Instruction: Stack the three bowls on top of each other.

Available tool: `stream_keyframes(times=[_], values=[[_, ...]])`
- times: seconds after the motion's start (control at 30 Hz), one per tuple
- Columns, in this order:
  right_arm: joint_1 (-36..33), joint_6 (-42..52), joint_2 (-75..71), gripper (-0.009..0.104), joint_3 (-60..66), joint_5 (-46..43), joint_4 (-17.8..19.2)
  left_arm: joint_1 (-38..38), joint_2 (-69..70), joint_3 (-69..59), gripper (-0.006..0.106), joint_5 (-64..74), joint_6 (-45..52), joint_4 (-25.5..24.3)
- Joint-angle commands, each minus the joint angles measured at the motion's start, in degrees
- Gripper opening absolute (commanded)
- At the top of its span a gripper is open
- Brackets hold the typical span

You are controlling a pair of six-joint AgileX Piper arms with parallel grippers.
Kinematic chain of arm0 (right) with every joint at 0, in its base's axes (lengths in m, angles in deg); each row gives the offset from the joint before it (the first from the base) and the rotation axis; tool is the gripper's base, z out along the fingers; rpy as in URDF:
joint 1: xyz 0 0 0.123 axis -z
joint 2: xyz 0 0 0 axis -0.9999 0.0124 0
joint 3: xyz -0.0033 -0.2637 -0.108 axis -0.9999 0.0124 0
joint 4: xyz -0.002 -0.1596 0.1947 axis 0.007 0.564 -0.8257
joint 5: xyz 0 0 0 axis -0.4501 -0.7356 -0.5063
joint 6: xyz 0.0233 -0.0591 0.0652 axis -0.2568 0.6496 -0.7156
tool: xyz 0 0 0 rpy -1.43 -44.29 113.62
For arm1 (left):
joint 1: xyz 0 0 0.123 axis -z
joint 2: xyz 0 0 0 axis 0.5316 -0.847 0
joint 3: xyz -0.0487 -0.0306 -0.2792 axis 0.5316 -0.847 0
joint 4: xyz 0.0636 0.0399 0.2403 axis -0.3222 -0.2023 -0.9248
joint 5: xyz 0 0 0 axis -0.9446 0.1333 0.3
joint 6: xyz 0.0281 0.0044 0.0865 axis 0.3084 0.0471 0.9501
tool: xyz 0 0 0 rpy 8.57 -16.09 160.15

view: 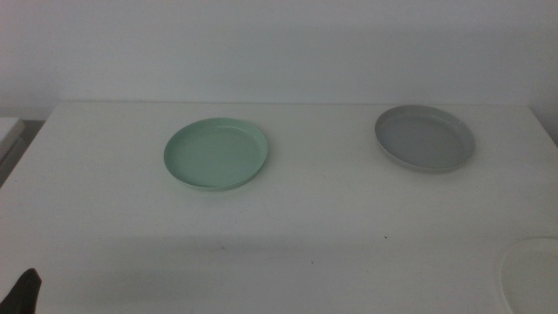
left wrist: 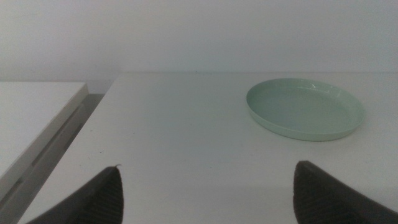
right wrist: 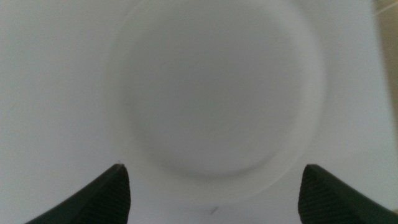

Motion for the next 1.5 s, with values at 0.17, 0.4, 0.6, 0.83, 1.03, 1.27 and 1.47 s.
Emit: stream_keyframes(times=[0.17, 0.4, 0.6, 0.83, 1.03, 1.27, 1.47], values=[[9.0, 7.3, 17.0, 0.081, -0.7, -7.9, 5.9, 0.1, 0.2, 0.0, 0.094, -0.9, 0.0, -0.1], [9.0, 6.1, 27.9, 0.064, -0.8, -12.6, 6.7, 0.1, 0.2, 0.0, 0.094, -0.9, 0.0, -0.1], [9.0, 5.0, 32.8, 0.055, -0.8, -15.5, 7.5, 0.1, 0.2, 0.0, 0.094, -0.9, 0.0, -0.1], [9.0, 5.0, 35.3, 0.018, -0.8, -17.7, 8.0, 0.1, 0.2, 0.0, 0.094, -0.9, 0.0, -0.1], [9.0, 5.0, 35.5, -0.003, -0.8, -16.9, 8.7, 0.1, 0.2, 0.0, 0.094, -0.9, 0.0, -0.1], [4.4, 1.5, 30.1, -0.003, -1.0, -12.4, 8.3, 0.1, 0.2, 0.0, 0.094, -0.9, 0.0, -0.1], [-10.3, -1.3, 21.6, -0.003, -7.7, -5.3, 4.1, 0.1, 0.2, 0.0, 0.094, -0.9, 0.0, -0.1]])
